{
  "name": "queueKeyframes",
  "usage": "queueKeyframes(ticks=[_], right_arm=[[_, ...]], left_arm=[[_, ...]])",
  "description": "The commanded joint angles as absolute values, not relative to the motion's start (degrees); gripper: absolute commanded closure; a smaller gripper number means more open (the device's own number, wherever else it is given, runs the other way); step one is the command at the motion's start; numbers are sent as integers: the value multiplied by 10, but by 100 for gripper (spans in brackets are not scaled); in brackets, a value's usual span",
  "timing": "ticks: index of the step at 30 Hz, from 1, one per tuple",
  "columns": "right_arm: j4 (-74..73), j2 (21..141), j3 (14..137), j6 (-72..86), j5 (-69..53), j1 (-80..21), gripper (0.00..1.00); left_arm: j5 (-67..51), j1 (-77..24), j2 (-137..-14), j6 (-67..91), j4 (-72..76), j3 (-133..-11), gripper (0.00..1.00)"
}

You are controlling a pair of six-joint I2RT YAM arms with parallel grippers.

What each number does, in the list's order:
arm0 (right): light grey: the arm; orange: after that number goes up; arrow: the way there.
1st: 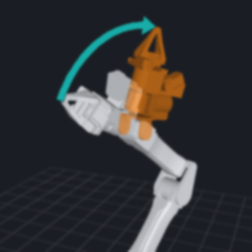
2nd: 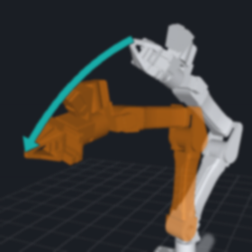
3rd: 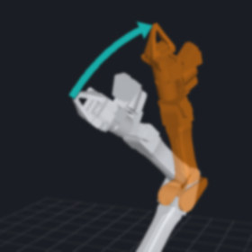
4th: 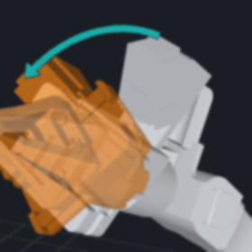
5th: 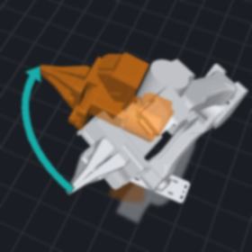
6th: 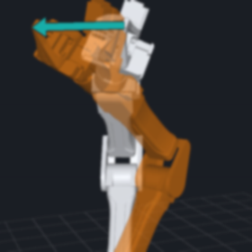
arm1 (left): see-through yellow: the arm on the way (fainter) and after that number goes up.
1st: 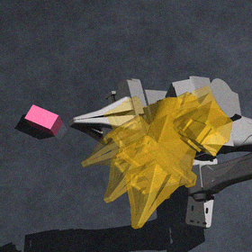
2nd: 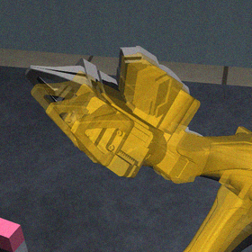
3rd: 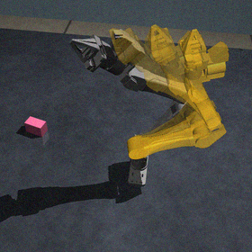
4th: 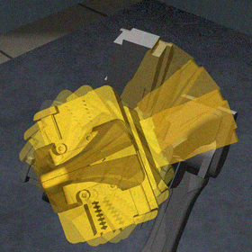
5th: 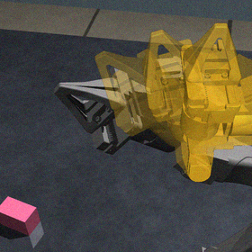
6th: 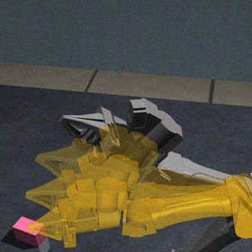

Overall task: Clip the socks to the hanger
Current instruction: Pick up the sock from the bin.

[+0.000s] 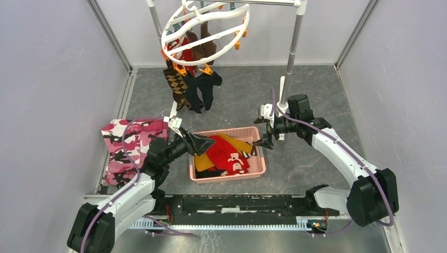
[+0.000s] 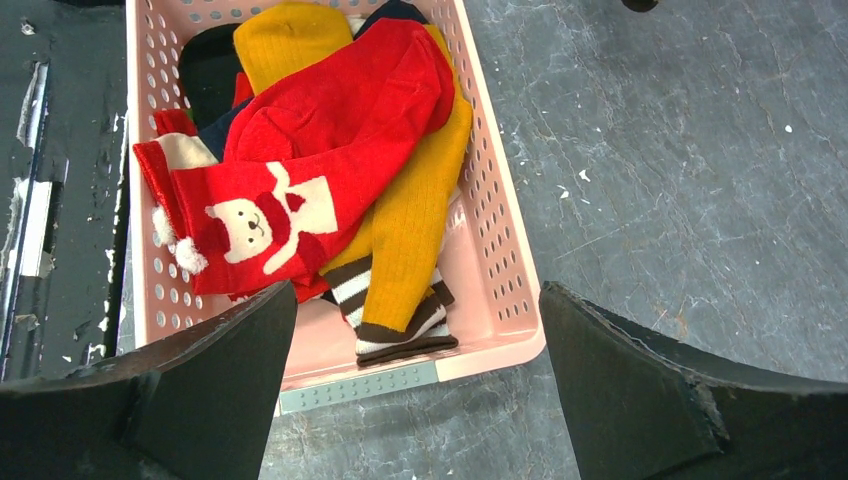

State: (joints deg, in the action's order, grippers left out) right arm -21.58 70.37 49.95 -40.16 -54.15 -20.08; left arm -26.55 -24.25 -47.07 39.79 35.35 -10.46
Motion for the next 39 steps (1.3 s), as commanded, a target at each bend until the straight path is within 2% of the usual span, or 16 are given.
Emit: queueKeyframes(ticks=[1, 8, 14, 17, 22, 24, 28, 33, 39], right_arm=[[-202, 706, 498, -402, -565, -199, 2], [-204, 710, 497, -402, -574, -198, 2], [-208, 715, 498, -404, -580, -199, 2], [-211, 719, 499, -406, -582, -199, 2], [-216, 722, 501, -410, -579, -199, 2], [-216, 722, 501, -412, -576, -199, 2], [-217, 719, 501, -414, -571, -198, 2], [-219, 720, 501, -416, -567, -198, 2], [-221, 721, 502, -418, -567, -198, 2]], left_arm=[[-294, -243, -458, 430, 346, -119, 27], [-321, -244, -463, 447, 337, -128, 33], [-311, -264, -466, 420, 202, -176, 36], [-226, -325, -468, 362, 85, -232, 36], [17, -496, -531, 283, -102, -359, 37], [72, -530, -571, 269, -144, -390, 42], [98, -548, -653, 269, -167, -424, 54], [122, -563, -697, 313, -150, -432, 56], [183, -566, -716, 371, -76, -391, 52]])
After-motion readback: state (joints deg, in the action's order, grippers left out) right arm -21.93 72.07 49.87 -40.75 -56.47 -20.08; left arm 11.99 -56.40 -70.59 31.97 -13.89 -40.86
